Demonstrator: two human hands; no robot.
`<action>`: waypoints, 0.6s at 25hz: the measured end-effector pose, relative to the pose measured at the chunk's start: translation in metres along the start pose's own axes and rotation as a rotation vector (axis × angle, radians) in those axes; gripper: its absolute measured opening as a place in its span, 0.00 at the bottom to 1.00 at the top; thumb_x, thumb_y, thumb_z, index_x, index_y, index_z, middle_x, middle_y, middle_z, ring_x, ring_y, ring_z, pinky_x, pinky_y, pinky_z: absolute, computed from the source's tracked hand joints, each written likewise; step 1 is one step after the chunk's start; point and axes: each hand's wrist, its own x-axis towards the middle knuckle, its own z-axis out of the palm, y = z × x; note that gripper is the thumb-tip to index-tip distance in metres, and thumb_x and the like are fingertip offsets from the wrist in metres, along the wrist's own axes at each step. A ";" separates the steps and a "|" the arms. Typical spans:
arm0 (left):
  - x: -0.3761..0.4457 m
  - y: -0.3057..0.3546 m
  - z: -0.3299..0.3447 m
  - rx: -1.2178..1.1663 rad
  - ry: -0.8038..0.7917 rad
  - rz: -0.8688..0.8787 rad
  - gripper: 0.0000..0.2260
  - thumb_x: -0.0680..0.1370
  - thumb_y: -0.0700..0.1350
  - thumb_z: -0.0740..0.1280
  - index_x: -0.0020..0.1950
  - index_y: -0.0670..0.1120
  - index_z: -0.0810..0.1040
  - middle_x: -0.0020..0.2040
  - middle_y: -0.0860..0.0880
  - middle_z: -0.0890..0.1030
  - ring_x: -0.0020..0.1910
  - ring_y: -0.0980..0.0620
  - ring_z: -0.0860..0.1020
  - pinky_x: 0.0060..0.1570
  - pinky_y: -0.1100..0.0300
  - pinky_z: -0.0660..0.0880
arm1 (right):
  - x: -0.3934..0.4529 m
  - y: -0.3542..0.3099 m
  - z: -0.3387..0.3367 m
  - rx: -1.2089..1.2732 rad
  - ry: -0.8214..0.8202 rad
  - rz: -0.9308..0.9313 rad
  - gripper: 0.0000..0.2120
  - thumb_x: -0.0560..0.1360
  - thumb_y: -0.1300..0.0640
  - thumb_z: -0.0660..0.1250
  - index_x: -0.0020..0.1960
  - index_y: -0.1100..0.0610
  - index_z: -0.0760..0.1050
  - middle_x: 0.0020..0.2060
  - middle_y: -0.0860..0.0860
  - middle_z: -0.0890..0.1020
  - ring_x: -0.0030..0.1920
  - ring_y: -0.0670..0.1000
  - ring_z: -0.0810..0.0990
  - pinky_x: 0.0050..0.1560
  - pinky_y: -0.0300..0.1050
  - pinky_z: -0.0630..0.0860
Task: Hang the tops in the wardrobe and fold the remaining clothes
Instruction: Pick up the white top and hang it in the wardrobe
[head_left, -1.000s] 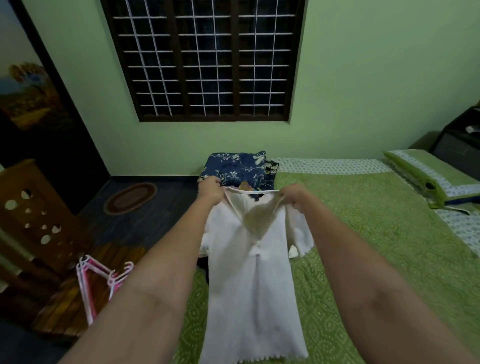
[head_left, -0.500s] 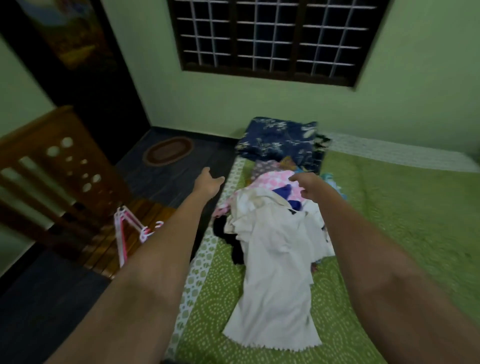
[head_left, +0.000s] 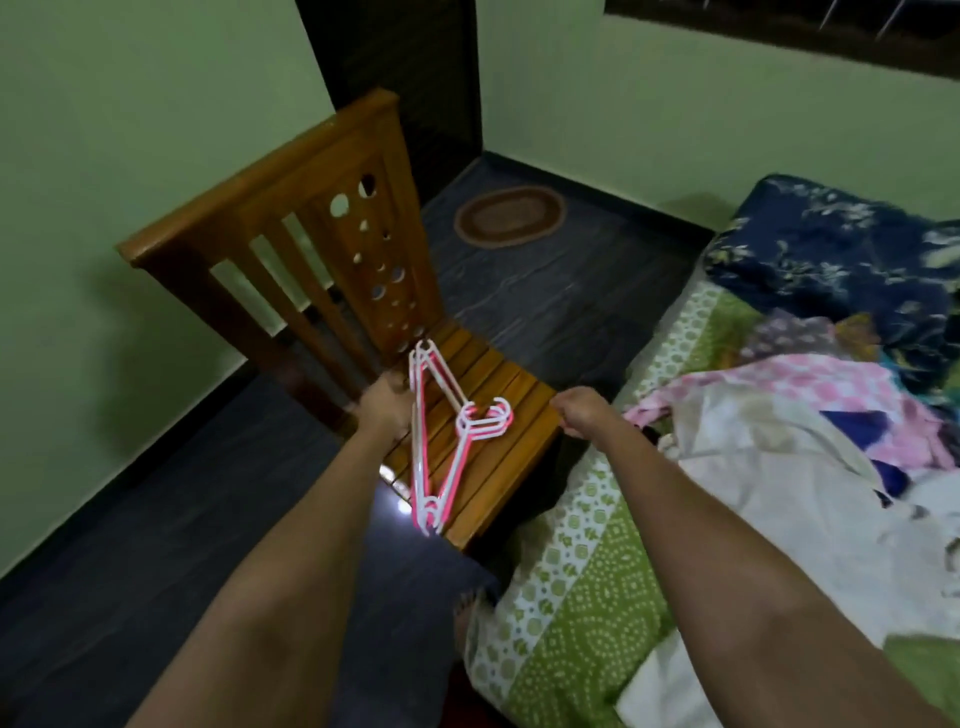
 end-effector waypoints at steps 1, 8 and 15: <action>0.024 -0.016 0.005 0.043 -0.032 -0.004 0.14 0.78 0.44 0.65 0.59 0.37 0.76 0.59 0.37 0.78 0.61 0.40 0.75 0.57 0.56 0.70 | 0.025 0.000 0.022 -0.022 0.006 0.027 0.13 0.77 0.62 0.61 0.33 0.56 0.72 0.33 0.53 0.75 0.37 0.52 0.74 0.53 0.54 0.77; 0.160 -0.111 0.090 0.318 -0.284 0.073 0.14 0.79 0.38 0.62 0.63 0.35 0.72 0.61 0.36 0.77 0.61 0.38 0.74 0.57 0.53 0.68 | 0.176 0.019 0.123 -0.281 0.142 0.083 0.14 0.80 0.60 0.58 0.62 0.64 0.75 0.62 0.61 0.77 0.62 0.60 0.75 0.59 0.45 0.70; 0.202 -0.134 0.158 0.287 -0.214 -0.042 0.22 0.81 0.39 0.58 0.74 0.38 0.59 0.69 0.38 0.68 0.66 0.39 0.70 0.63 0.51 0.67 | 0.245 0.061 0.164 -0.356 0.219 0.179 0.19 0.80 0.53 0.61 0.67 0.62 0.69 0.67 0.62 0.65 0.59 0.59 0.73 0.53 0.44 0.69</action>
